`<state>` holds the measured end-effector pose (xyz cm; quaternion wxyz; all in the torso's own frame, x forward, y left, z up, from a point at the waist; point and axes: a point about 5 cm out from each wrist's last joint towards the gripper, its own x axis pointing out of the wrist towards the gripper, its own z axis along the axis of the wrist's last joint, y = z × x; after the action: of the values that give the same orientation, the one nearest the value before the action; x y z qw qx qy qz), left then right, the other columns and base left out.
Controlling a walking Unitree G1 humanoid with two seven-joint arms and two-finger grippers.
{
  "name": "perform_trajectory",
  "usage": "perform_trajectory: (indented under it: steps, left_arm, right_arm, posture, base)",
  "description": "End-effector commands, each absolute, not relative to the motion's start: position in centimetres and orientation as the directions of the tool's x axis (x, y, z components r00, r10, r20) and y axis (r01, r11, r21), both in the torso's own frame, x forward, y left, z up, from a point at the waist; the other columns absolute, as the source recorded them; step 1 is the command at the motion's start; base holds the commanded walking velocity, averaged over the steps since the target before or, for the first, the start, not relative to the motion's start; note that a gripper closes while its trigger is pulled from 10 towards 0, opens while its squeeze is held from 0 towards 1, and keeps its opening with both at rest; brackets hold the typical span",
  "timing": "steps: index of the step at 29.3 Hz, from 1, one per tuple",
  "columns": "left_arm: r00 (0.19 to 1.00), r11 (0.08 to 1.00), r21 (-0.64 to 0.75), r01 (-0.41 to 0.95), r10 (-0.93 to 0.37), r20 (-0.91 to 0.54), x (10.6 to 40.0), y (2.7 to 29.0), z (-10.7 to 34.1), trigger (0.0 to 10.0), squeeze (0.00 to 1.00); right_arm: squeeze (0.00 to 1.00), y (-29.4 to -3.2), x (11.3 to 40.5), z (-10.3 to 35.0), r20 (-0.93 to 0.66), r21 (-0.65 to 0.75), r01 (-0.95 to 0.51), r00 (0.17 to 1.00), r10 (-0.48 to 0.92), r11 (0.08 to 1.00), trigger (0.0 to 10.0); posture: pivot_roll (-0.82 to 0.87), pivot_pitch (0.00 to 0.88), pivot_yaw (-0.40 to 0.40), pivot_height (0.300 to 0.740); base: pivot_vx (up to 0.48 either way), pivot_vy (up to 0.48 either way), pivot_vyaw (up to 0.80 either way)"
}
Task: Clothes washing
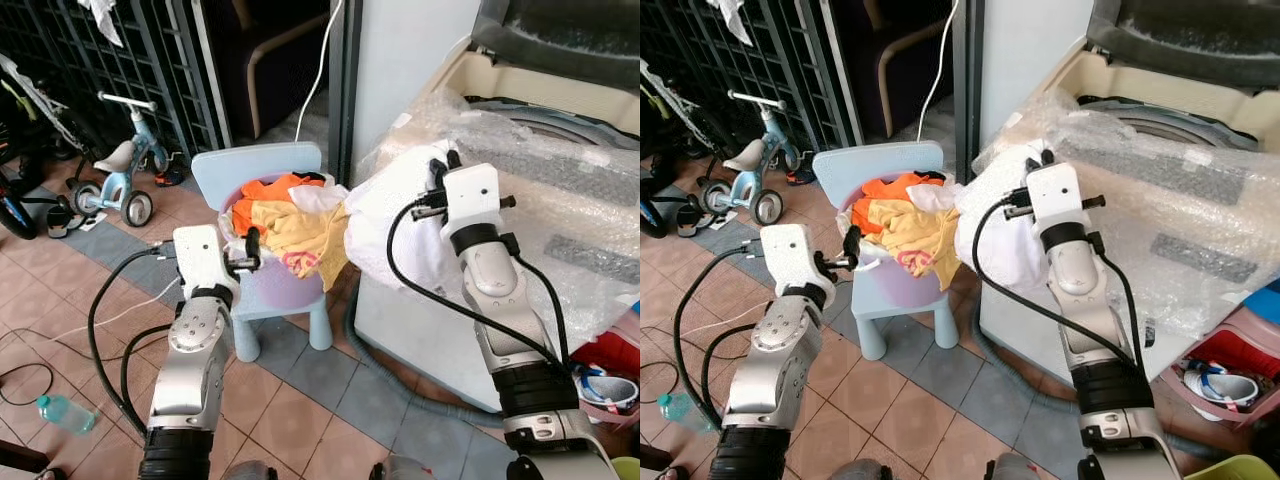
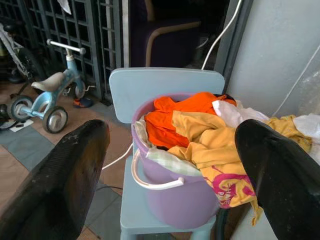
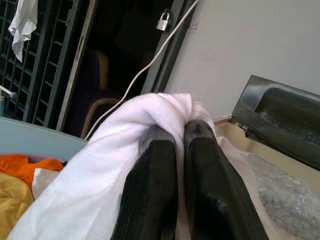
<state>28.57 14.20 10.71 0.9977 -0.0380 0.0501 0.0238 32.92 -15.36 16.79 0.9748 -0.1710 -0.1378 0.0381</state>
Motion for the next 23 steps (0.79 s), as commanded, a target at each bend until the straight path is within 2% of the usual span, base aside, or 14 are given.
perform_trajectory:
  steps: [1, 3, 6, 17, 23]
  left_arm:
    - [0.995, 0.997, -0.074, -0.028, 0.02, -0.102, 28.5, 14.2, 10.7, 10.0, 0.0]
    - [0.995, 0.997, -0.079, -0.025, 0.018, -0.094, 28.4, 14.3, 10.8, 10.0, 0.0]
    - [0.997, 0.995, -0.095, -0.012, 0.005, -0.075, 28.5, 14.2, 11.0, 10.0, 0.0]
    - [0.998, 0.995, -0.1, -0.008, 0.002, -0.056, 28.9, 14.3, 11.4, 10.0, 0.0]
    - [0.998, 0.995, -0.102, -0.011, 0.005, -0.058, 28.8, 14.3, 11.4, 10.0, 0.0]
  right_arm:
    - [0.0, -15.3, 32.9, 18.0, 0.305, -0.343, -0.002, 0.946, 0.113, 0.939, 10.0]
    - [0.0, -15.4, 32.8, 17.9, 0.305, -0.343, 0.003, 0.946, 0.108, 0.94, 10.0]
    - [0.0, -15.7, 32.8, 18.1, 0.319, -0.347, 0.028, 0.944, 0.089, 0.937, 10.0]
    - [0.0, -17.1, 34.9, 22.2, 0.424, -0.407, 0.095, 0.9, 0.096, 0.908, 10.0]
    - [0.0, -16.8, 35.6, 23.5, 0.456, -0.43, 0.094, 0.881, 0.126, 0.898, 10.0]
  posture:
    - [-0.07, 0.001, 0.031, 0.74]
    - [-0.07, 0.001, 0.031, 0.74]
    - [-0.07, 0.0, 0.033, 0.74]
    - [-0.07, 0.0, 0.033, 0.74]
    - [-0.07, 0.0, 0.032, 0.74]
  base:
    - [0.0, 0.0, 0.0]
    - [0.0, 0.0, 0.0]
    - [0.375, 0.0, 0.0]
    - [0.478, 0.0, 0.0]
    - [0.48, 0.0, 0.0]
